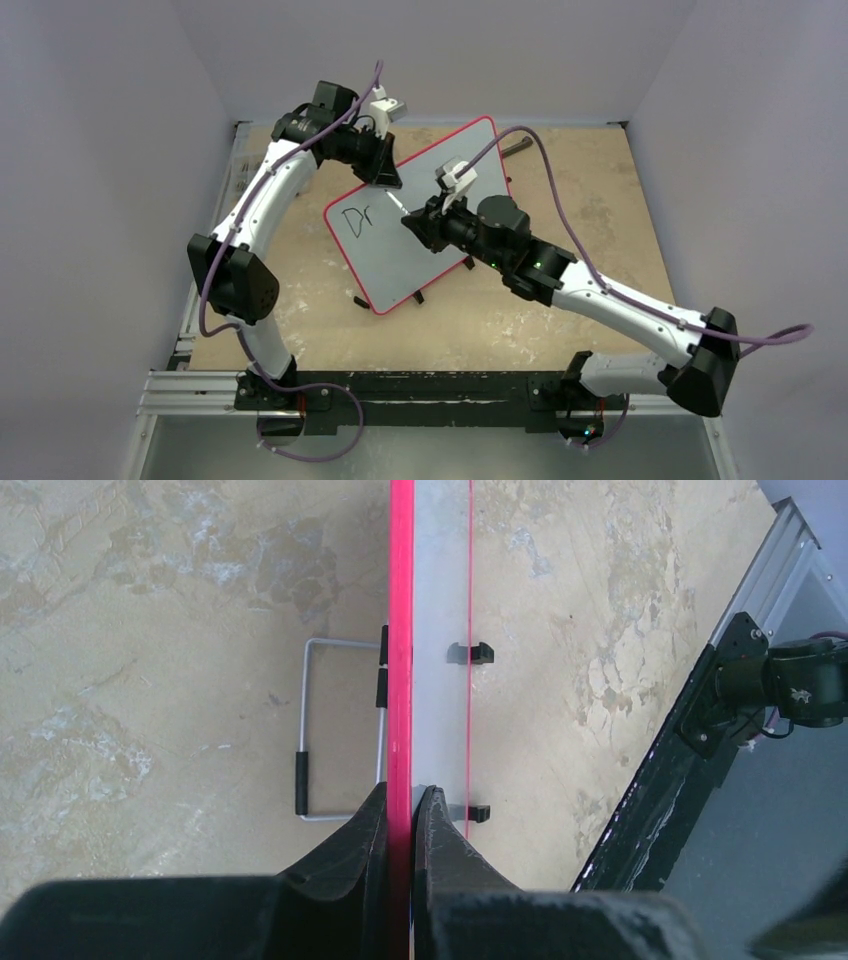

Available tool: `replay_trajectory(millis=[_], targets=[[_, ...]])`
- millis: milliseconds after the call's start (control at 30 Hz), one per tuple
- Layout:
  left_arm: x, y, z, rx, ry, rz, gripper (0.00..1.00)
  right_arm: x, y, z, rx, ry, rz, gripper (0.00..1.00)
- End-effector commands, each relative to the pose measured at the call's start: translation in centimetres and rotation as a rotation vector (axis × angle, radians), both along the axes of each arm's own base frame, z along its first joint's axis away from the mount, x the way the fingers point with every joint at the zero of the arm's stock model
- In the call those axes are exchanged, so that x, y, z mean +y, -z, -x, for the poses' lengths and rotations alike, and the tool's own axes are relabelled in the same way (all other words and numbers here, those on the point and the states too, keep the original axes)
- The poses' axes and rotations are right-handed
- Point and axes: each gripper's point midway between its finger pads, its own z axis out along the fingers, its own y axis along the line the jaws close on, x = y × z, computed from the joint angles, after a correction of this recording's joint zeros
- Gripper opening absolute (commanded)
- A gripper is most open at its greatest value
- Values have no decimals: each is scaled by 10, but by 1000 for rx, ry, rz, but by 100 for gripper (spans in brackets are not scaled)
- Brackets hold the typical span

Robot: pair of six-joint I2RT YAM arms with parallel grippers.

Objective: Write a sentence on the whiteboard

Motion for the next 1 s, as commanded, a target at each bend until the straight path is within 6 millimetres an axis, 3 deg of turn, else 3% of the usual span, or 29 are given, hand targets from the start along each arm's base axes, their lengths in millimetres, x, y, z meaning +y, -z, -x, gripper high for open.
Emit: replay_trajectory(millis=[0, 333, 733, 967], targets=[[52, 67, -35, -12, -80, -307, 0, -23, -24, 12, -46, 14, -47, 0], [64, 97, -49, 58, -96, -328, 0, -45, -9, 37, -6, -12, -66, 0], [73, 100, -40, 29, -63, -338, 25, -48, -8, 41, -3, -16, -70, 0], [74, 98, -39, 19, -68, -341, 29, -46, -8, 40, -3, -20, -69, 0]])
